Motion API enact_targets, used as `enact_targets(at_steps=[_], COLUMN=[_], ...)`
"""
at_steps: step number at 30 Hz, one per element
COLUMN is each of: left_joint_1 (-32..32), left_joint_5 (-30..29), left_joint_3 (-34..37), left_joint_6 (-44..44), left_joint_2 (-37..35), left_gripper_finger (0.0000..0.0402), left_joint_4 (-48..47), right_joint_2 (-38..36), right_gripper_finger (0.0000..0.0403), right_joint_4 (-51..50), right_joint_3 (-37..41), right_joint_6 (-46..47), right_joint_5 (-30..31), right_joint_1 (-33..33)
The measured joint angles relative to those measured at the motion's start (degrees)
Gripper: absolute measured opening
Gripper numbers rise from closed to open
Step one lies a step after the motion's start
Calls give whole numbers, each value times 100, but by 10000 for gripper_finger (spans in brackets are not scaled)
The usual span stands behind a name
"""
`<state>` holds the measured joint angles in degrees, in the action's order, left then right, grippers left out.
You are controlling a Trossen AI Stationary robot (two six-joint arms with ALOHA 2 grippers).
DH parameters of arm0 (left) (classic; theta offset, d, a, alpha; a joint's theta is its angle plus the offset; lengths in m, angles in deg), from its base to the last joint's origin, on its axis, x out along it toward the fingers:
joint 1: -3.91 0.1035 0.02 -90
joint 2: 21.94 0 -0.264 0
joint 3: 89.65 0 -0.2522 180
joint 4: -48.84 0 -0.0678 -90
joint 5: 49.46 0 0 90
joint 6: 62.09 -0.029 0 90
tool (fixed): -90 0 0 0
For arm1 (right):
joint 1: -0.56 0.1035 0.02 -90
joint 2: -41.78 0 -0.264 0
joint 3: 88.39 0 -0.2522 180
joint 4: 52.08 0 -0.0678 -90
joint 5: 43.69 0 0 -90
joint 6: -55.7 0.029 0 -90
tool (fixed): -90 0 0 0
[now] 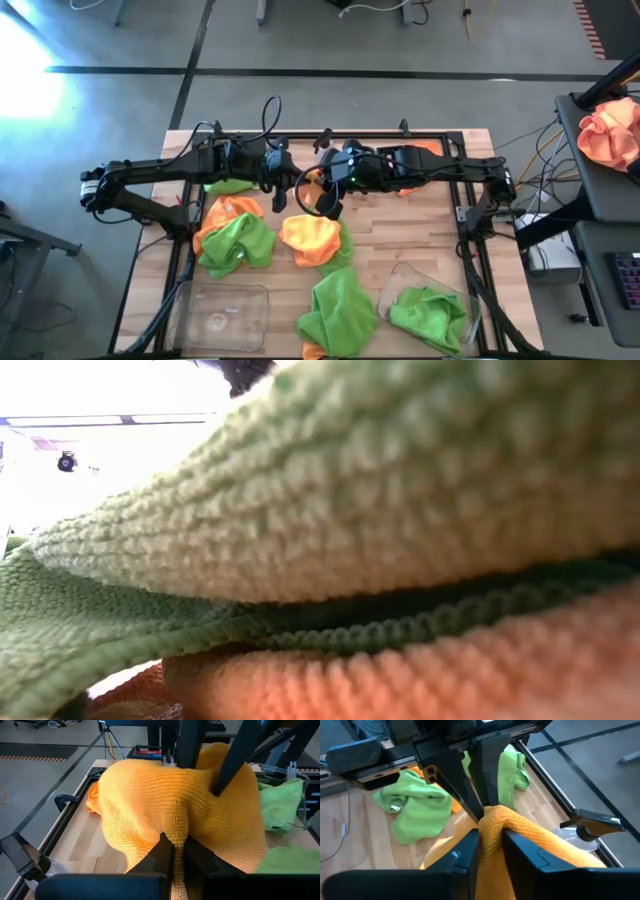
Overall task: Sort microfiber towel by color & place in baskets
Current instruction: Put the orange microfiber cloth into the left transparent bin
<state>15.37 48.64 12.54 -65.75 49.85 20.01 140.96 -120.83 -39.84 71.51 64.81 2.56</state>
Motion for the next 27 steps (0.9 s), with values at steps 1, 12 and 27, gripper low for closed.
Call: enact_targets(at_steps=[1,12,27], left_joint_1=[0,0,-3], left_joint_5=[0,0,-7], left_joint_3=[0,0,0], left_joint_6=[0,-2,570], left_joint_2=[1,0,-643], left_gripper_finger=[8,8,8], left_joint_4=[0,-24,-1577], right_joint_2=[0,0,-169], right_gripper_finger=[98,146,139], right_joint_4=[0,-22,-889], right_joint_3=[0,0,0], right_joint_6=[-1,-30,-280], right_joint_5=[19,116,1172], right_joint_1=[0,-2,-284])
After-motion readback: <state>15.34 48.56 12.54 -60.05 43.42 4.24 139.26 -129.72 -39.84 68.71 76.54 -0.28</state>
